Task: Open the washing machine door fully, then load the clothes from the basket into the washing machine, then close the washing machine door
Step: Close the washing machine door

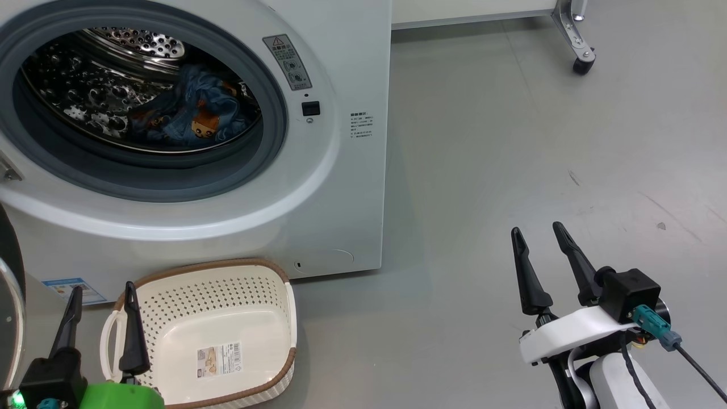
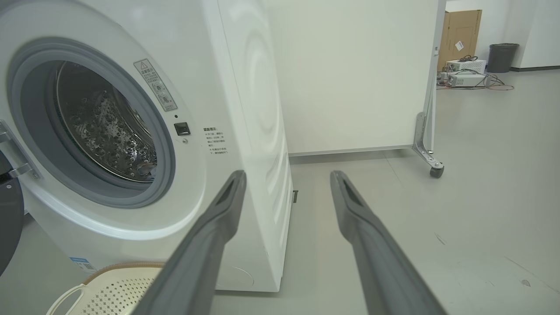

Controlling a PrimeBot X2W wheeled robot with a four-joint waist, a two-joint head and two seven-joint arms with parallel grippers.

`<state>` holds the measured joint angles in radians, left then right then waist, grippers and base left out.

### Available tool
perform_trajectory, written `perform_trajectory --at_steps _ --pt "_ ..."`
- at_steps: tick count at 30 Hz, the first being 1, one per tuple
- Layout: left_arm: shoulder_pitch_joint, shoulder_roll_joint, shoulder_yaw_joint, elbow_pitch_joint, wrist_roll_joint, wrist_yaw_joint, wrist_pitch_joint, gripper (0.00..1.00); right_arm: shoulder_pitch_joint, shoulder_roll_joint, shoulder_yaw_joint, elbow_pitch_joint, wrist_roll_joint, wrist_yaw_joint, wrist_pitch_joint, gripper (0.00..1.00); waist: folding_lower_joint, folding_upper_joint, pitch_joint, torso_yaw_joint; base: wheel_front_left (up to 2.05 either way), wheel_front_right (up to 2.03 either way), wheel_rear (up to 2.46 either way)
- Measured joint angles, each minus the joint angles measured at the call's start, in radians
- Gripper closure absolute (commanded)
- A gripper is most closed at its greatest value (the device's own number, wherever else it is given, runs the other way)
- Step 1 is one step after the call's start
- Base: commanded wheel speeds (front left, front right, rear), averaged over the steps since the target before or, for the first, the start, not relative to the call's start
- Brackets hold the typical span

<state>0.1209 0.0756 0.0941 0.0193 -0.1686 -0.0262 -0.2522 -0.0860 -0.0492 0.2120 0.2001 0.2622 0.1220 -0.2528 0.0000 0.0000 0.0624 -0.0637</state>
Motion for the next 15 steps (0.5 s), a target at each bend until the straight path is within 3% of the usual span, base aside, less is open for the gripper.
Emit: perform_trajectory --at_steps 15 --pt "0.009 -0.005 0.0 -0.006 0.001 0.0 0.0 0.0 0.012 0.0 0.004 -0.001 0.0 0.0 0.0 0.0 0.0 0.0 0.006 0.001 0.0 0.0 0.0"
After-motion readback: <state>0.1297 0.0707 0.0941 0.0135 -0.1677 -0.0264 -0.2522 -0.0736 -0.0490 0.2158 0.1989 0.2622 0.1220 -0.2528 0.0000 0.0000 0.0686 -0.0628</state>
